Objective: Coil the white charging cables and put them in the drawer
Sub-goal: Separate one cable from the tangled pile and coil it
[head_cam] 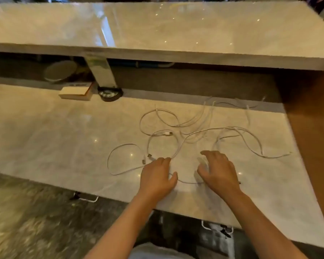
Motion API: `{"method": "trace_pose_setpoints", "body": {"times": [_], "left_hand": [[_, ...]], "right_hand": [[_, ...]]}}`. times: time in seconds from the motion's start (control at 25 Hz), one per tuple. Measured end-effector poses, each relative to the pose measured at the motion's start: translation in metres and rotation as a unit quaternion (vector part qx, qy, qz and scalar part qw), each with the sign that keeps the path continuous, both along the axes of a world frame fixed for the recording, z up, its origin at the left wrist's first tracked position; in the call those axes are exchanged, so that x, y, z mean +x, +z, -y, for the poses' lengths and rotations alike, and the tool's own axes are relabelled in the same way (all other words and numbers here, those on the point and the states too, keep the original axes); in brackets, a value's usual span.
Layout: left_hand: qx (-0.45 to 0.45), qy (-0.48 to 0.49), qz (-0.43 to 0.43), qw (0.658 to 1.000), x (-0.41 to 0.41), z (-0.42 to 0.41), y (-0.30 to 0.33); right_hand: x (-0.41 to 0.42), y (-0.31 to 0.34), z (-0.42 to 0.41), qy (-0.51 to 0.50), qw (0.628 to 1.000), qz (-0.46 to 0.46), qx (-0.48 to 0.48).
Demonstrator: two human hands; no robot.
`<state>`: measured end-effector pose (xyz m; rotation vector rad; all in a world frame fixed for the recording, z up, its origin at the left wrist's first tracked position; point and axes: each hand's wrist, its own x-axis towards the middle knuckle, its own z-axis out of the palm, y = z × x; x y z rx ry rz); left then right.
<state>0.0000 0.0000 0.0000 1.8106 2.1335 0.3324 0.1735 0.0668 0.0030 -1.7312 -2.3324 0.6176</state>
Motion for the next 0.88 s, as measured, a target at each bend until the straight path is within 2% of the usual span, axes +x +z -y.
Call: {"method": "trace_pose_setpoints", "body": {"times": [0.08, 0.2, 0.4, 0.56, 0.88], "left_hand": [[0.010, 0.043, 0.019, 0.999, -0.019, 0.004, -0.006], [0.010, 0.062, -0.002, 0.998, -0.054, 0.003, -0.025], [0.016, 0.034, -0.004, 0.999, -0.082, -0.015, -0.039], [0.009, -0.029, -0.019, 0.999, -0.092, -0.025, -0.040], [0.033, -0.037, 0.109, 0.993, -0.100, -0.029, -0.032]], "right_hand": [[-0.019, -0.010, 0.001, 0.036, 0.998, -0.033, 0.039], [-0.054, -0.030, -0.001, 0.082, 0.993, -0.040, 0.072], [-0.096, -0.041, -0.003, 0.120, 0.992, 0.017, 0.023], [-0.109, -0.052, -0.006, 0.107, 0.991, 0.028, 0.074], [-0.099, -0.051, -0.009, 0.136, 0.988, -0.002, 0.075]]}}
